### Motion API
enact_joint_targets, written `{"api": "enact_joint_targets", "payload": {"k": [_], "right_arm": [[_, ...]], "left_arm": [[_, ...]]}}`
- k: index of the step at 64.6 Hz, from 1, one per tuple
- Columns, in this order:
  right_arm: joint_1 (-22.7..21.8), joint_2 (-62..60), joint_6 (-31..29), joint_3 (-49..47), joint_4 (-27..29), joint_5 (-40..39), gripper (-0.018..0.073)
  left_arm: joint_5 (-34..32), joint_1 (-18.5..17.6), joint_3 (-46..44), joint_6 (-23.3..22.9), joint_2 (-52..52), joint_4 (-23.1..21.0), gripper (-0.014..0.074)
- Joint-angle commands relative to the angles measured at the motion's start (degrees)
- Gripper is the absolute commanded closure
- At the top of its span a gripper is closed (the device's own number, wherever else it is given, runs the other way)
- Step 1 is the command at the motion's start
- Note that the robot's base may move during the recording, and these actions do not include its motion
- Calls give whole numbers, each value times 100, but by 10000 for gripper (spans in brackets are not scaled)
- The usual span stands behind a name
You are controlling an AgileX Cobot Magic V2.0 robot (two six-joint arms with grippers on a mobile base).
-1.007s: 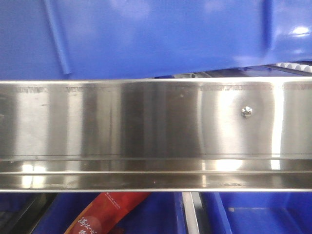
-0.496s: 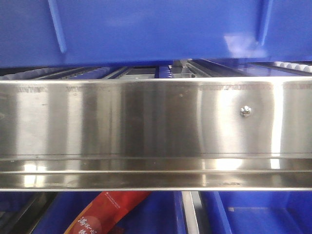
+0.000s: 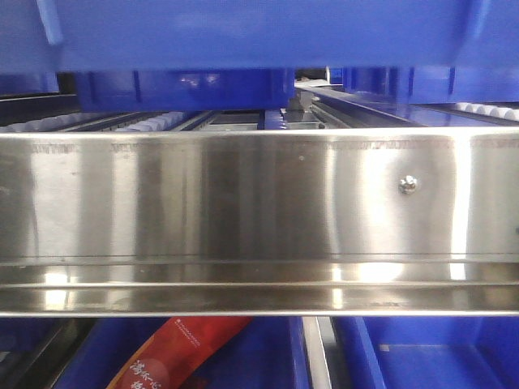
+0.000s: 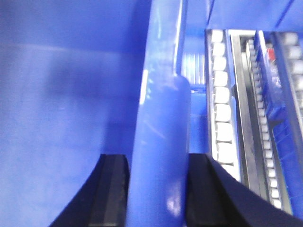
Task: Move blue bin to conveyor side
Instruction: 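Lift the blue bin with both grippers and pull it off the rollers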
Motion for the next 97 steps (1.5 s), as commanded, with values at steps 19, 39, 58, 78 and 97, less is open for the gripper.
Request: {"api": "enact_joint_targets", "payload": {"k": [19, 39, 58, 78, 97], "right_arm": [[-8, -801, -34, 542, -47, -458, 639], [-8, -1035, -34, 599, 17, -458, 639], [-8, -1175, -34, 635, 128, -458, 639], [-8, -1201, -34, 794, 128, -458, 639], [-8, -1201, -34, 794, 128, -458, 639]], "left_arm": [[-454, -243, 834, -214, -1049, -141, 615], [-825, -243, 1378, -261, -1622, -107, 615], [-801, -243, 1378, -261, -1637, -107, 615], [-801, -243, 1378, -261, -1637, -107, 615], [-801, -243, 1378, -261, -1637, -107, 615]]}}
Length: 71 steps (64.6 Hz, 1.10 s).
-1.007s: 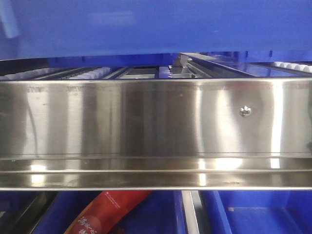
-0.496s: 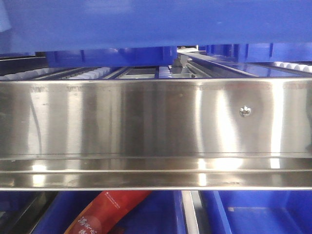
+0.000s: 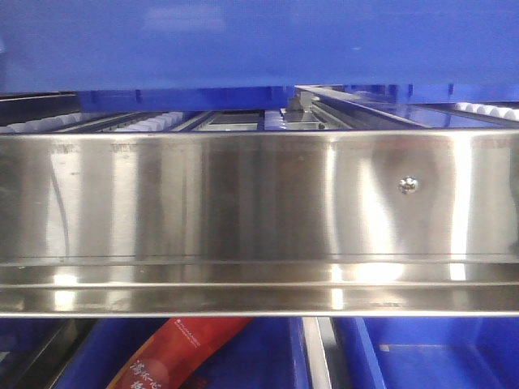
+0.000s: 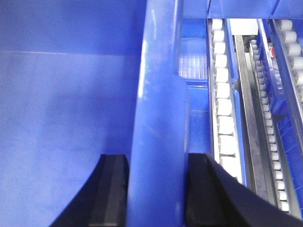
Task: Move blue bin to conveyor side
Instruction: 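Lift the blue bin with both grippers and pull it off the rollers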
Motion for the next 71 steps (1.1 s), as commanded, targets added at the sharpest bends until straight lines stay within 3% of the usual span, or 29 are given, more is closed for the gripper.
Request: {"api": "enact_joint_targets", "payload": {"k": [1, 71], "right_arm": [[-8, -134, -57, -65, -15, -508, 639], [-8, -124, -57, -65, -15, -1111, 639]], "left_arm": [[-459, -52, -83, 81, -136, -89, 615], [-481, -52, -83, 81, -136, -89, 615]]}}
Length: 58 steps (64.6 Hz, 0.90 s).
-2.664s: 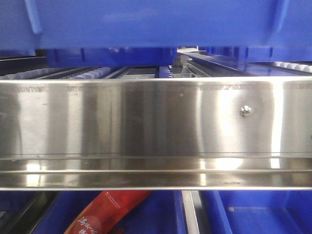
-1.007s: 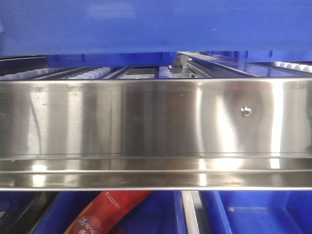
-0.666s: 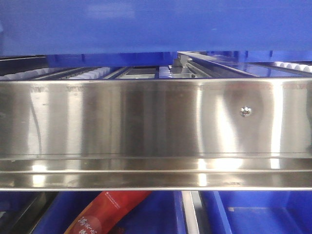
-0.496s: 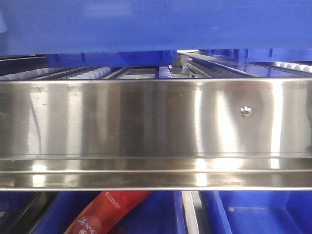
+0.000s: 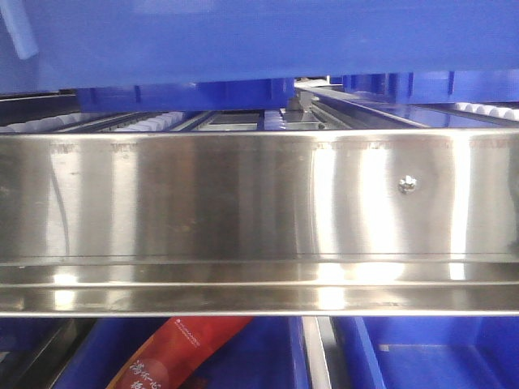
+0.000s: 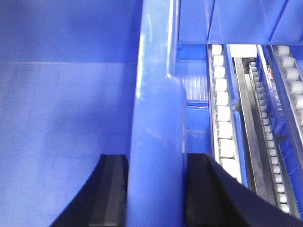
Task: Move blue bin to conveyor side
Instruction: 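Lift the blue bin with both grippers and pull it off the rollers, then hold the blue bin in both grippers while driving to the red-framed belt table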
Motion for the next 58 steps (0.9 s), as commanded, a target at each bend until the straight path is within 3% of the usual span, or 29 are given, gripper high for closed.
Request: {"api": "enact_joint_targets", "payload": {"k": [1, 42, 58], "right_arm": [[-8, -124, -57, -86, -15, -617, 639], [-8, -124, -57, -86, -15, -617, 639], [-8, -124, -57, -86, -15, -617, 639]], "left_arm": [[-458, -52, -83, 85, -136, -112, 615], [-470, -52, -83, 85, -136, -108, 615], [-781, -52, -83, 85, -136, -108, 615]]}}
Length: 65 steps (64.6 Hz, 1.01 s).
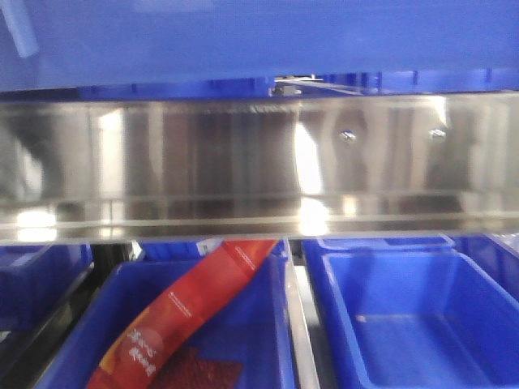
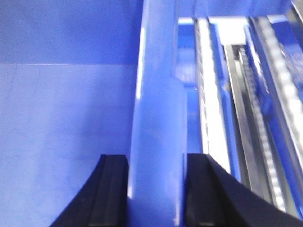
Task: Move blue bin to conveyor side
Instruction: 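Hold the blue bin in both grippers while driving to the red-framed belt table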
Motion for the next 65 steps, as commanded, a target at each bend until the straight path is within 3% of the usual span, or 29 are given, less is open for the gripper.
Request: {"api": "enact_joint_targets", "payload": {"k": [1, 65], "right_arm": [[-8, -124, -57, -86, -15, -589, 639], [-8, -124, -57, -86, -15, -589, 639]], "left_arm": [[-630, -52, -94, 85, -136, -108, 615], [-715, -52, -94, 85, -136, -108, 615]]}}
